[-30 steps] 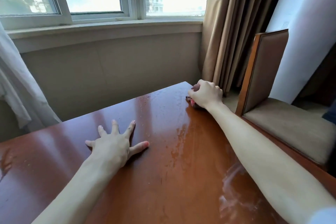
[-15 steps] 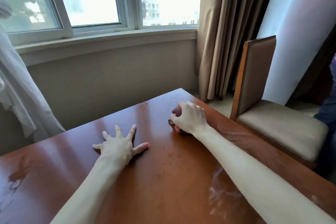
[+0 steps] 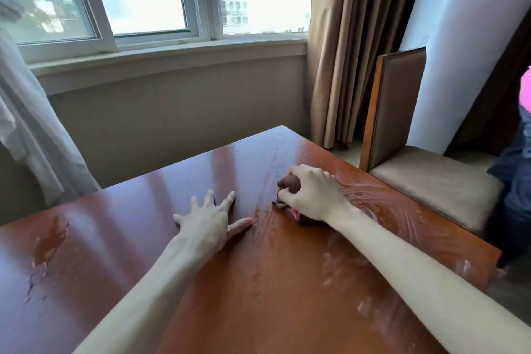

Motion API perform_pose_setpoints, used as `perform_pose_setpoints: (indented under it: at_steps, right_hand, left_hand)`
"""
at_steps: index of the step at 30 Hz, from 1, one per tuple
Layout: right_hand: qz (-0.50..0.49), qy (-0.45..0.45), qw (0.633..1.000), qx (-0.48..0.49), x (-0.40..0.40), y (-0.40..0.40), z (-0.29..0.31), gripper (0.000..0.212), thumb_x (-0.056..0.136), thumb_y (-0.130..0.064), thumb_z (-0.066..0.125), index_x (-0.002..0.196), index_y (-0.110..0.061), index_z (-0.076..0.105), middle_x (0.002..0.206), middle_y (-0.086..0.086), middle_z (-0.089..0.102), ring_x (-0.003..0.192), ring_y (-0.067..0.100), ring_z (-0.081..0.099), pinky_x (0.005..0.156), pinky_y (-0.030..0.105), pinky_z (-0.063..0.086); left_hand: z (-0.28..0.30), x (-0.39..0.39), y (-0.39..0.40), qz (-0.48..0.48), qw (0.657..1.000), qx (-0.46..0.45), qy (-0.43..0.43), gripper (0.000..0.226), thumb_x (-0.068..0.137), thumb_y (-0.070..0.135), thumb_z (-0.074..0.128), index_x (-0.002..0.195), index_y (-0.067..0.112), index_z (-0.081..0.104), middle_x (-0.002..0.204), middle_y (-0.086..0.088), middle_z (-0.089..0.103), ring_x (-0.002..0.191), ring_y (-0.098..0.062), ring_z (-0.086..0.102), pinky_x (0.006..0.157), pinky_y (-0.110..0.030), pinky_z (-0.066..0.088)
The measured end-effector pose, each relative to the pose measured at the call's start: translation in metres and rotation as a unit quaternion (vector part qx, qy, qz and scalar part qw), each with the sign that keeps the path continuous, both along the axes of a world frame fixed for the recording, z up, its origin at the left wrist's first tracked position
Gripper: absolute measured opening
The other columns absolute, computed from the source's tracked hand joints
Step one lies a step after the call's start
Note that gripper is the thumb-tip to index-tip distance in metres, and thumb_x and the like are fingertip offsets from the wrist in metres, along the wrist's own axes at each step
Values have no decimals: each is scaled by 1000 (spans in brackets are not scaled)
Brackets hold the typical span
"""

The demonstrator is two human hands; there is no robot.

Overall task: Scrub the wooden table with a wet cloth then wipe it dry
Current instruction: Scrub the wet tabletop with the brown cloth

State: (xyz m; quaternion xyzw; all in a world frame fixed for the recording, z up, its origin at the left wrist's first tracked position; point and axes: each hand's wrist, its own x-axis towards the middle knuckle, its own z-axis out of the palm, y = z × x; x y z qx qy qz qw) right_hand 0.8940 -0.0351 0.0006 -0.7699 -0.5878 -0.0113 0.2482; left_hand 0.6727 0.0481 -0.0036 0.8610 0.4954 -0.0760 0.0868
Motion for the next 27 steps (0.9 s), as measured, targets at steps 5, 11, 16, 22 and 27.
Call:
perform_pose_setpoints:
  at_steps: [5,11,16,22,27]
  right_hand:
    - [-135,-1,991,18,73,76,-2,18,78,-49,66,81,-36,53,102,0,71,97,32,66,73,32,36]
    - [-194,-26,980,13,100,127,-7,31,79,-51,58,94,-24,62,102,5,68,98,34,65,78,37,45]
    - [-152,-44,987,2,55,79,-6,34,79,-54,58,87,-22,59,94,4,66,91,31,65,77,37,51]
    - [-16,-45,999,0,-42,-27,-4,34,79,-59,55,90,-26,57,86,-5,57,82,21,61,71,36,54]
    - [55,-5,998,7,-75,-86,-3,29,73,-55,55,90,-32,57,86,-12,55,86,14,59,73,35,54]
  left_hand:
    - [-7,2,4,11,1000,0,-2,87,85,84,32,158,46,4,168,-3,-1,153,-38,3,109,-73,24]
    - [-8,7,10,21,1000,-4,14,88,83,85,34,157,49,1,168,-2,0,153,-37,3,109,-71,27]
    - [-3,7,11,18,1000,-14,17,90,82,86,35,157,49,3,166,-4,6,151,-38,9,105,-71,32]
    - [0,4,8,7,1000,-6,14,91,80,89,33,157,49,7,161,-7,18,146,-39,18,101,-70,37]
    - [-2,-1,6,-1,1000,1,10,89,81,90,30,157,49,7,161,-5,18,145,-39,19,100,-68,37]
